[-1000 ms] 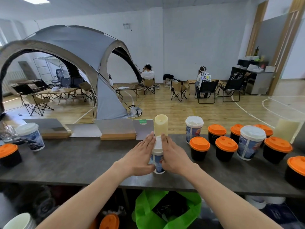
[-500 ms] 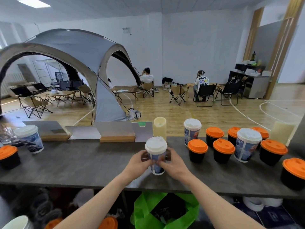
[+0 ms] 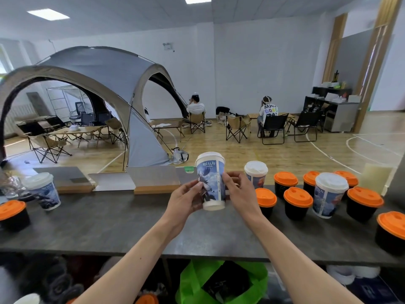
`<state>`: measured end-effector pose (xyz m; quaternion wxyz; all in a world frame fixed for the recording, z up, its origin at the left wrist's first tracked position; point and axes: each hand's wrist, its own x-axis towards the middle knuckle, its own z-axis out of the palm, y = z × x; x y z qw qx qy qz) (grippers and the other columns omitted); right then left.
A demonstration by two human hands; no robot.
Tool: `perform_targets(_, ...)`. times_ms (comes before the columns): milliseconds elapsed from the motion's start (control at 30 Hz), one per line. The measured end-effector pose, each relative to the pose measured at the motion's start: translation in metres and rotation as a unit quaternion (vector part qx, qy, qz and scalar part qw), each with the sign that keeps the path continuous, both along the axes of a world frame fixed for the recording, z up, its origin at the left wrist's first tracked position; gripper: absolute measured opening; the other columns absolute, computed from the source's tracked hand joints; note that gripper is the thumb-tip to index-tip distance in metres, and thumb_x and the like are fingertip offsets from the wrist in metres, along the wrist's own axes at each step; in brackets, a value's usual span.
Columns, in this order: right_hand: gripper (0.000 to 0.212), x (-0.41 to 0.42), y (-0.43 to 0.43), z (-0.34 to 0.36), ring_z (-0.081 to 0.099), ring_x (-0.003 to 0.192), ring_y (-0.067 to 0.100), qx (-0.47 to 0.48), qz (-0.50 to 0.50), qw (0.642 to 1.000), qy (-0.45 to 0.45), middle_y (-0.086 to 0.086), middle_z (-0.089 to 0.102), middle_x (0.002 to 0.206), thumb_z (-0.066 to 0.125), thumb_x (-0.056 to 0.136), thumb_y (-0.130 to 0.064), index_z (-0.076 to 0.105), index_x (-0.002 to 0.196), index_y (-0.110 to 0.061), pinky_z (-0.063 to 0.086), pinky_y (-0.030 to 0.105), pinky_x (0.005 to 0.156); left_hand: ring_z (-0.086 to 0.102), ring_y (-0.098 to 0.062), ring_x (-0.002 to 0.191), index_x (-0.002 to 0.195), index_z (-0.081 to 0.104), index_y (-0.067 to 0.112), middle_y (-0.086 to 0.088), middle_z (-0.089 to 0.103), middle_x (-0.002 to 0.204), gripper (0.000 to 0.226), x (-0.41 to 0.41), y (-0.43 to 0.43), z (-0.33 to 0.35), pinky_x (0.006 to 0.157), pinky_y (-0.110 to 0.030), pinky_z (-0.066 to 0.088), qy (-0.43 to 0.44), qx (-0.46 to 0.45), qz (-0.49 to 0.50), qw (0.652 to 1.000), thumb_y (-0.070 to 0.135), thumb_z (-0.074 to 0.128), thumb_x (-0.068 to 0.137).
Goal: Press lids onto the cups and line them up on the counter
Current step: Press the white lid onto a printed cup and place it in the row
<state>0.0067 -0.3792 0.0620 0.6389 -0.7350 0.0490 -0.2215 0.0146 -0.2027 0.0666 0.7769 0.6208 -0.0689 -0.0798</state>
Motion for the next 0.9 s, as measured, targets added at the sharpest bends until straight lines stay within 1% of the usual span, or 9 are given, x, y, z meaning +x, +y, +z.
perform_targets(67, 0.017, -0.001, 0.0, 0.004, 0.069, 0.098, 0.01, -0.008, -0.003, 1.0, -0.008, -0.008, 0.071, 0.103, 0.063, 0.096, -0.041, 0.064, 0.106, -0.027, 0.06, 0.047, 0.086, 0.069, -0.039, 0.113, 0.125, 0.067, 0.004, -0.018, 0.074, 0.115, 0.033, -0.001, 0.0, 0.002, 0.099, -0.053, 0.055, -0.007, -0.002, -0.017, 1.0, 0.024, 0.065, 0.098)
perform_targets(200, 0.045, -0.01, 0.001, 0.013, 0.067, 0.102, 0.006, -0.008, 0.004, 1.0, -0.012, -0.008, 0.07, 0.11, 0.066, 0.088, -0.058, 0.062, 0.116, -0.023, 0.059, 0.037, 0.089, 0.073, -0.036, 0.105, 0.129, 0.061, 0.01, -0.016, 0.075, 0.116, 0.033, -0.005, 0.0, 0.011, 0.094, -0.053, 0.057, -0.015, -0.022, -0.017, 0.999, 0.026, 0.063, 0.099)
perform_targets(333, 0.051, -0.012, -0.001, 0.016, 0.069, 0.098, 0.004, -0.03, -0.002, 1.0, -0.007, -0.008, 0.074, 0.104, 0.059, 0.09, -0.064, 0.068, 0.113, -0.02, 0.058, 0.037, 0.09, 0.074, -0.028, 0.102, 0.126, 0.063, 0.015, -0.014, 0.075, 0.116, 0.027, -0.005, -0.001, 0.012, 0.097, -0.051, 0.056, -0.029, -0.017, 0.0, 0.999, 0.023, 0.063, 0.1)
perform_targets(400, 0.046, -0.011, 0.0, 0.016, 0.07, 0.096, 0.006, -0.032, -0.009, 0.999, -0.009, -0.007, 0.075, 0.1, 0.056, 0.094, -0.061, 0.071, 0.109, -0.021, 0.059, 0.042, 0.088, 0.07, -0.029, 0.111, 0.123, 0.067, 0.017, -0.013, 0.074, 0.119, 0.035, -0.005, 0.0, 0.011, 0.103, -0.054, 0.052, -0.041, -0.015, 0.007, 0.999, 0.032, 0.074, 0.091)
perform_targets(533, 0.025, -0.013, 0.0, 0.018, 0.07, 0.096, 0.011, -0.009, -0.014, 1.0, -0.026, -0.003, 0.072, 0.102, 0.056, 0.098, -0.05, 0.06, 0.106, -0.026, 0.059, 0.045, 0.087, 0.068, -0.029, 0.118, 0.127, 0.067, 0.015, -0.01, 0.074, 0.121, 0.062, -0.005, 0.0, 0.009, 0.107, -0.056, 0.048, -0.052, -0.005, -0.004, 0.999, 0.045, 0.086, 0.076)
perform_targets(633, 0.042, -0.016, -0.001, 0.018, 0.068, 0.096, 0.009, -0.031, -0.004, 0.999, -0.012, -0.004, 0.072, 0.1, 0.051, 0.097, -0.059, 0.064, 0.105, -0.02, 0.057, 0.036, 0.084, 0.069, -0.027, 0.117, 0.132, 0.062, 0.014, -0.009, 0.074, 0.121, 0.073, -0.005, 0.0, 0.009, 0.107, -0.055, 0.049, -0.049, -0.002, -0.007, 0.999, 0.044, 0.089, 0.072)
perform_targets(700, 0.044, -0.018, -0.001, 0.019, 0.068, 0.096, 0.007, -0.039, 0.001, 0.999, -0.005, -0.006, 0.072, 0.1, 0.053, 0.094, -0.063, 0.065, 0.104, -0.022, 0.056, 0.03, 0.082, 0.07, -0.028, 0.115, 0.133, 0.06, 0.012, -0.01, 0.074, 0.121, 0.066, -0.006, 0.0, 0.009, 0.106, -0.053, 0.05, -0.045, -0.01, -0.01, 0.999, 0.037, 0.086, 0.077)
perform_targets(833, 0.031, -0.019, -0.001, 0.02, 0.068, 0.095, 0.005, -0.018, -0.005, 1.0, -0.016, -0.007, 0.071, 0.102, 0.059, 0.097, -0.051, 0.06, 0.111, -0.023, 0.056, 0.021, 0.075, 0.072, -0.03, 0.109, 0.13, 0.058, 0.013, -0.014, 0.074, 0.119, 0.037, -0.008, -0.002, 0.011, 0.093, -0.048, 0.057, -0.041, -0.025, -0.01, 0.999, 0.024, 0.068, 0.096)
perform_targets(900, 0.026, -0.018, -0.003, 0.019, 0.068, 0.094, 0.006, -0.02, -0.013, 1.0, -0.018, -0.005, 0.072, 0.101, 0.056, 0.099, -0.046, 0.061, 0.109, -0.022, 0.055, 0.022, 0.076, 0.071, -0.031, 0.108, 0.126, 0.06, 0.015, -0.014, 0.074, 0.118, 0.028, -0.007, -0.003, 0.011, 0.094, -0.05, 0.057, -0.049, -0.015, 0.006, 0.999, 0.02, 0.064, 0.099)
